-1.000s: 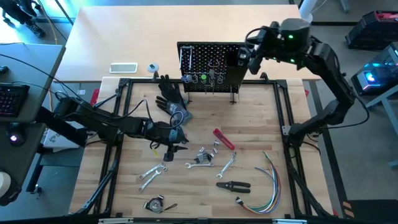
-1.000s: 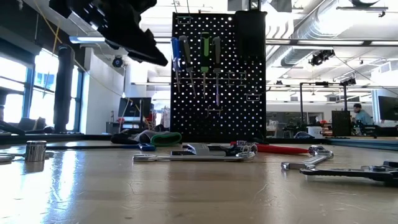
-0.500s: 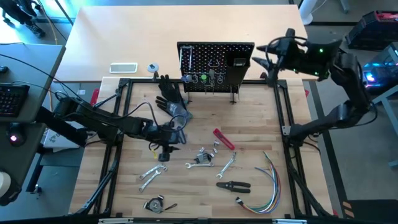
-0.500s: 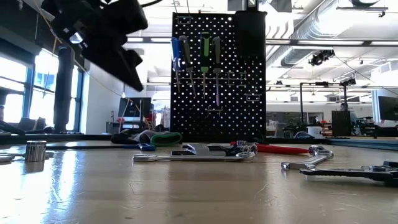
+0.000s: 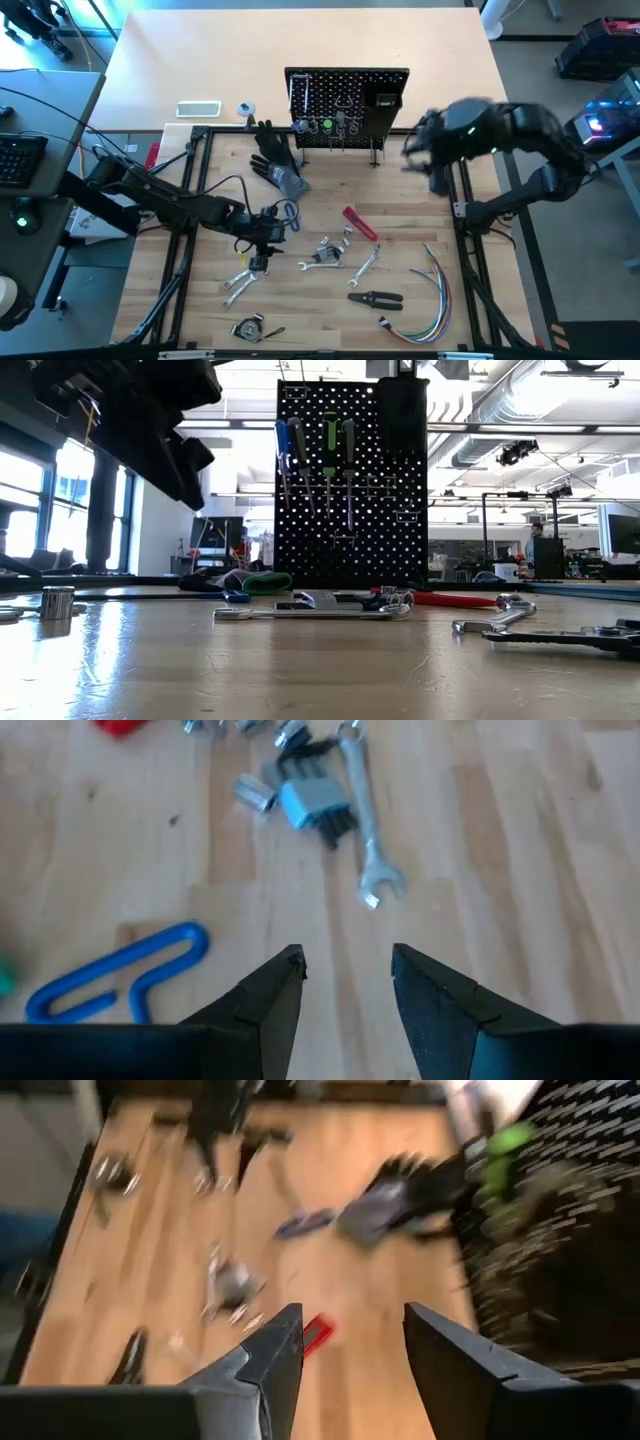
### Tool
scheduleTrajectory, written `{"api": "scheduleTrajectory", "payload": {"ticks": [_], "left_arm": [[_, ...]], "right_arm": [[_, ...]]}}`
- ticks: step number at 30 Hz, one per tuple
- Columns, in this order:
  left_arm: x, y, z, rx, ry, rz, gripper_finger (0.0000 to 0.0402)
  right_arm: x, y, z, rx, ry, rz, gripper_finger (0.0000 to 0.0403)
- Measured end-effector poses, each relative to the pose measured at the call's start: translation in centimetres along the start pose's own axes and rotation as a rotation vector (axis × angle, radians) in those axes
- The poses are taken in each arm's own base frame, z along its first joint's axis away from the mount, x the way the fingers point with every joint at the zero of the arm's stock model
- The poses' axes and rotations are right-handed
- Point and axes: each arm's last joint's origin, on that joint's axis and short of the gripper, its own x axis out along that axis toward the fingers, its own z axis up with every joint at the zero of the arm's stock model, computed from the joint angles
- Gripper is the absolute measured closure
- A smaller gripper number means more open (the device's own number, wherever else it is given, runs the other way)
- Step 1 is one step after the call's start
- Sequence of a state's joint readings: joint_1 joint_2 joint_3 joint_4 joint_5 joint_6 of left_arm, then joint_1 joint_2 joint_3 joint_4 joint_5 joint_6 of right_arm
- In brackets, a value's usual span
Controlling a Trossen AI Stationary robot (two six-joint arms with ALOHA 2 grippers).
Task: Hang tools onto peg board
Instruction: Put the silver socket into the black bin on the pegboard
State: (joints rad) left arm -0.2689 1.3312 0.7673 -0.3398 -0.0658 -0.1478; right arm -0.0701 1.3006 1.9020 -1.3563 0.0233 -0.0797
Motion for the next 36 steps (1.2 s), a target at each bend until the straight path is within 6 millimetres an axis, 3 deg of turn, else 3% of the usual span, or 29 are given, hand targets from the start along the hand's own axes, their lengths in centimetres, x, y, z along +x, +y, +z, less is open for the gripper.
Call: {"api": "scheduleTrajectory", "payload": {"ticks": [8,13,18,26,31,36], "left_arm": [[2.8,-1.4,-0.6,0.023,0.057,-0.017,0.0252],[4.6,-2.6,-1.5,0.046,0.119,-0.029,0.0252],[5.7,-3.5,-1.3,0.078,0.06,-0.03,0.0252],[7.1,-3.4,-0.8,0.126,-0.013,-0.03,0.0252],[7.3,-3.4,-1.4,0.129,0.046,-0.023,0.0252],[5.6,-4.3,-2.2,0.106,0.122,-0.031,0.0252]], "right_arm": [[8.8,4.8,-3.5,-0.073,0.204,0.146,0.0235],[14.3,8.5,-6.4,-0.145,0.142,0.242,0.0235],[18.2,10.8,-9.4,-0.174,0.023,0.273,0.0235],[22.2,11.6,-14.1,-0.035,-0.162,0.276,0.0235],[23.1,11.6,-16.0,0.053,-0.223,0.285,0.0236],[23.3,12.2,-16.9,0.048,-0.256,0.251,0.0236]]}}
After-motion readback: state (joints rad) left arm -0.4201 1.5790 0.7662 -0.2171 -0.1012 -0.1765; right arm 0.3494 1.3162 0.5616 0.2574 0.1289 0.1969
